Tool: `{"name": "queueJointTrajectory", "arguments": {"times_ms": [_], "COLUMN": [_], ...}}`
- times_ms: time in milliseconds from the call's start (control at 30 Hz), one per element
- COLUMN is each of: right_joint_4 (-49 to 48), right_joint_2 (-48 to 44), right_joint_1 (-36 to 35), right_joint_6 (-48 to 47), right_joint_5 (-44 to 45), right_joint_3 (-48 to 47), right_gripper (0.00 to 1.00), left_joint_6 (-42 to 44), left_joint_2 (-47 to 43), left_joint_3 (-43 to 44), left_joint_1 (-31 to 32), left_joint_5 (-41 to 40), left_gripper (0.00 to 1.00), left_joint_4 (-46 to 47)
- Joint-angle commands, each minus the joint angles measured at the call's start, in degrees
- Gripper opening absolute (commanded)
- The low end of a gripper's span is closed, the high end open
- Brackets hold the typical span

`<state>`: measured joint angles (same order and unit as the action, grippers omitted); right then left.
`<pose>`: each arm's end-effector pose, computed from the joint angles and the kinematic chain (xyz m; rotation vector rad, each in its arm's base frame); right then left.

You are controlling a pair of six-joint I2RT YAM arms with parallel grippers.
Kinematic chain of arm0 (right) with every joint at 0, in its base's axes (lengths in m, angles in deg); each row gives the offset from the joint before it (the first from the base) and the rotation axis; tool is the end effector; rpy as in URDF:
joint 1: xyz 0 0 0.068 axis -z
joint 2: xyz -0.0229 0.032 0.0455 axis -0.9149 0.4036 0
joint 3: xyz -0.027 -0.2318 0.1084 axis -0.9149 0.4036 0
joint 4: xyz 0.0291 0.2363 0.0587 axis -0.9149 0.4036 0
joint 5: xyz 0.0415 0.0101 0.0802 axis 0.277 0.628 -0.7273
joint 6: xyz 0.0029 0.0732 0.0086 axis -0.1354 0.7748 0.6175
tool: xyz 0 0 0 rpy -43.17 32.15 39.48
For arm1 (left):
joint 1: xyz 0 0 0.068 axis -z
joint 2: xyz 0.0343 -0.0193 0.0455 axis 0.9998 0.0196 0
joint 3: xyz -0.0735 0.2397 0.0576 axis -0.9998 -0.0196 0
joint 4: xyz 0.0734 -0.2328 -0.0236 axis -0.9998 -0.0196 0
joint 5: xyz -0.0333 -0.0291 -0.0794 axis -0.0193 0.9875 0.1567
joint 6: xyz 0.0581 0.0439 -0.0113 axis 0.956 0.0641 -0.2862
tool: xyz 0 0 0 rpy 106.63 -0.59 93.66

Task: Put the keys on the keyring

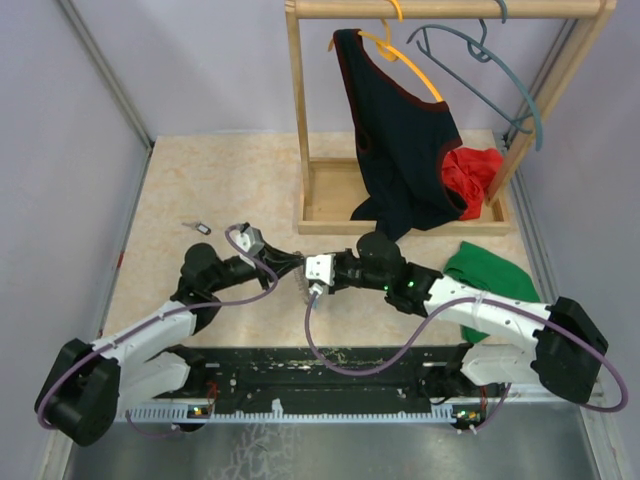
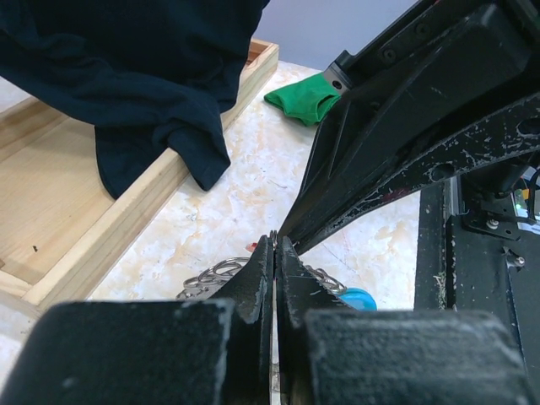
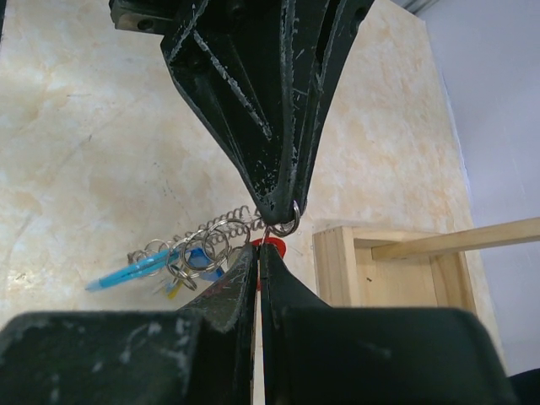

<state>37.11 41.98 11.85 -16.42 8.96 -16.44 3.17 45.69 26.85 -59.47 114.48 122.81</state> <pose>0.1506 0.2405 0.2539 -1.5487 1.1283 0.4336 0.1774 -0.1466 0.2387 0.8973 1.3181 -1.0142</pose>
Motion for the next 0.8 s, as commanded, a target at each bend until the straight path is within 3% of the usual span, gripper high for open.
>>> {"name": "queueJointTrajectory", "arguments": {"times_ms": [0, 333, 767], "right_joint_4": [-4.54, -7.68, -15.98], "right_joint_2": [-0.66, 0.02, -0.35], "right_joint_1": [-0.3, 0.41, 0.46], "right_joint_6": [1.13, 2.64, 3.87], "right_joint_5": [0.18, -3.03, -0.29], "right_joint_3": [1.38, 2.17, 5.97], "right_gripper": [0.0, 0.0, 0.03], "left_joint_6": [-0.47, -3.31, -3.13], "left_joint_2": [-1.72, -0.86, -0.25], "left_joint_3": [-0.62, -1.8, -1.66], "left_joint_1": [0.48, 0.5, 0.52], "left_joint_5": [-2.87, -2.24, 0.27], "left_gripper": [0.0, 0.0, 0.0], "left_joint_4": [5.74, 10.47, 10.18]}}
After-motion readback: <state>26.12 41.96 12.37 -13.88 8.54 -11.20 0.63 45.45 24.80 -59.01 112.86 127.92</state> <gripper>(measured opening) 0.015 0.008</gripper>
